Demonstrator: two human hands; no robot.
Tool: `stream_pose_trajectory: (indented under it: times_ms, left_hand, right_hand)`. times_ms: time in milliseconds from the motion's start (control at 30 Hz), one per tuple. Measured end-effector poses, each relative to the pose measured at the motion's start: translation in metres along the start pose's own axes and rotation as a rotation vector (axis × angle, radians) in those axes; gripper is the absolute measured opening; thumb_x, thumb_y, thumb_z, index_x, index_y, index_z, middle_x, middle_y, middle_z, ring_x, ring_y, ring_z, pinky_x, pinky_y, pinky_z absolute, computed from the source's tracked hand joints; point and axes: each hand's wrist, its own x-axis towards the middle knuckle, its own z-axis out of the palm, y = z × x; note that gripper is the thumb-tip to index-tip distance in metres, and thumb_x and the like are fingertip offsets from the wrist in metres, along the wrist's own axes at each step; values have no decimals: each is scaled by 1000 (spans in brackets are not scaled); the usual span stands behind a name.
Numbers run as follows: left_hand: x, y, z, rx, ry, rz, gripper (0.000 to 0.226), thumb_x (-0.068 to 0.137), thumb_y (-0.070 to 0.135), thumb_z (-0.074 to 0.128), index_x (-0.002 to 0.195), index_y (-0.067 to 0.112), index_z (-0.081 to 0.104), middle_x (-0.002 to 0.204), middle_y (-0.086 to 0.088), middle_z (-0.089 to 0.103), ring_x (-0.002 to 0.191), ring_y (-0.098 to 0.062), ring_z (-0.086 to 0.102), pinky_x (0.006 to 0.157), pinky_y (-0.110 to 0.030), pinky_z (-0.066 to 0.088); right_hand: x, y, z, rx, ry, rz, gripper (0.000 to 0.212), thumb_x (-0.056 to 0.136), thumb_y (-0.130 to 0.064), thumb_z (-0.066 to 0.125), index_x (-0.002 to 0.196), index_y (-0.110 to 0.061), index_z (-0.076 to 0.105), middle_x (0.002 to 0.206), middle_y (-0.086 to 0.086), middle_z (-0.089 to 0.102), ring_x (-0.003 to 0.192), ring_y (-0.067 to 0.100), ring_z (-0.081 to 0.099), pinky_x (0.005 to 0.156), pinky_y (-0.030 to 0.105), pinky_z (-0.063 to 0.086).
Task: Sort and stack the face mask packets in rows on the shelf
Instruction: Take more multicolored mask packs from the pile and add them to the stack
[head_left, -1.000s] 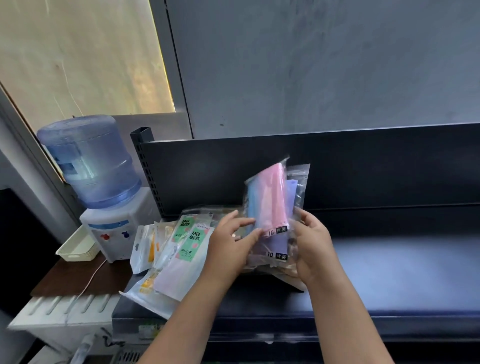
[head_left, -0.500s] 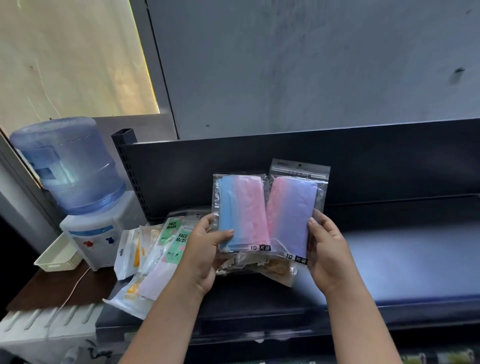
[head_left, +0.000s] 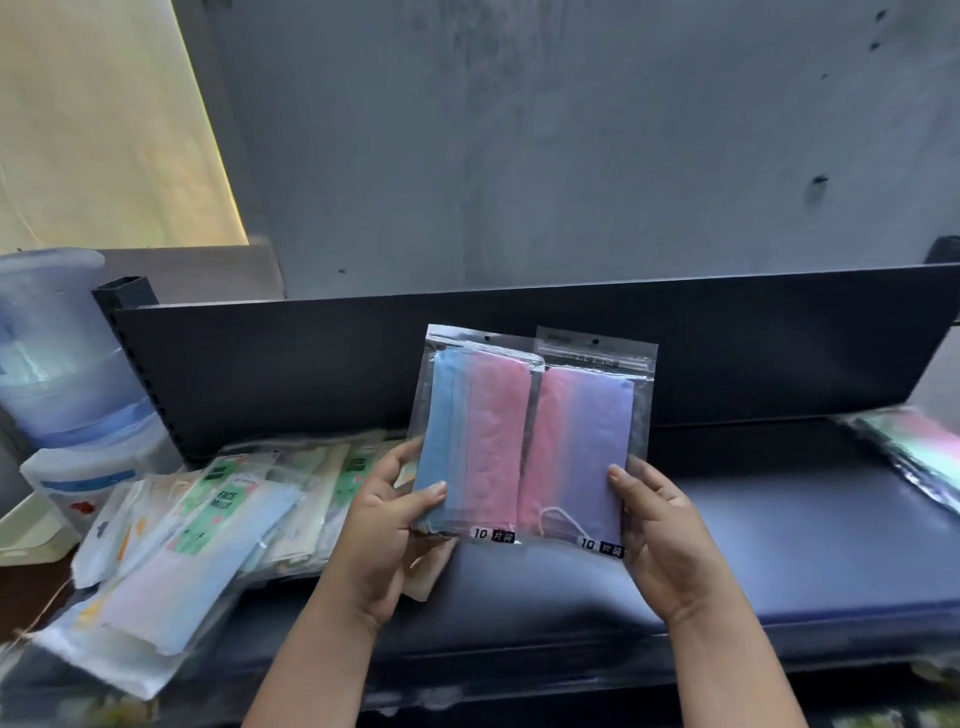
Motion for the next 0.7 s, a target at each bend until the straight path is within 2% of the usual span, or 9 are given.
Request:
stream_pose_trajectory:
  times_ms: [67, 100, 167, 233, 333, 500, 600, 700]
  left_hand:
    - [-4, -10, 30, -31, 30, 5, 47, 96, -8, 58, 131, 22, 65, 104, -14, 78, 77, -24, 76, 58, -35, 63]
    - [-6, -15, 45, -37, 47, 8, 47, 96, -8, 58, 131, 23, 65, 104, -13, 79, 79, -24, 77, 58, -35, 63]
    - [-9, -25, 73, -46, 87, 11, 46, 96, -5, 60, 129, 26, 66, 109, -10, 80, 83, -26, 78, 59, -37, 62]
    - [-10, -33, 100, -50, 109, 18, 44, 97, -4, 61, 127, 28, 68, 115, -8, 79, 90, -27, 78, 60, -38, 62]
    - [-11, -42, 133, -23, 109, 13, 43, 98, -4, 59, 128, 26, 67, 115, -5, 79, 90, -25, 79, 62, -39, 63]
    - [-6, -51, 168, -6, 59, -13, 42, 99, -4, 57, 130, 24, 66, 113, -4, 79, 91, -23, 78, 69, -41, 66]
    - [2, -59, 177, -13, 25, -18, 42, 100, -3, 56, 130, 25, 66, 116, -5, 78, 91, -22, 78, 71, -40, 66]
    - [8, -67, 187, -2, -9, -33, 41, 101, -1, 56, 130, 25, 65, 116, -2, 79, 93, -22, 79, 74, -42, 66]
  right_hand:
    - [5, -21, -22, -71, 18, 8, 22, 102, -4, 56, 119, -4, 71, 118, 17, 77, 89, 22, 78, 75, 33, 66]
    - [8, -32, -32, -101, 23, 16, 23, 102, -6, 57, 121, -4, 70, 121, 18, 76, 95, 26, 78, 82, 39, 66]
    - [12, -53, -53, -151, 15, 38, 25, 103, -8, 57, 125, -3, 69, 123, 20, 75, 113, 39, 72, 100, 56, 57]
    - [16, -73, -73, -174, 14, 48, 25, 103, -9, 57, 125, -2, 69, 121, 20, 76, 119, 45, 68, 108, 61, 49]
    - [17, -95, -97, -212, 44, 43, 22, 103, -8, 58, 119, -5, 72, 113, 16, 79, 105, 38, 74, 104, 57, 52]
    - [22, -112, -130, -269, 99, -6, 26, 103, -3, 53, 120, -10, 73, 111, 14, 80, 93, 29, 76, 96, 49, 58]
    - [25, -120, -145, -272, 99, -14, 37, 98, 8, 48, 119, -10, 74, 112, 17, 79, 93, 33, 74, 95, 52, 57]
    - [25, -130, -158, -224, 69, -22, 51, 92, 13, 38, 123, -8, 73, 116, 17, 78, 99, 34, 74, 88, 48, 61]
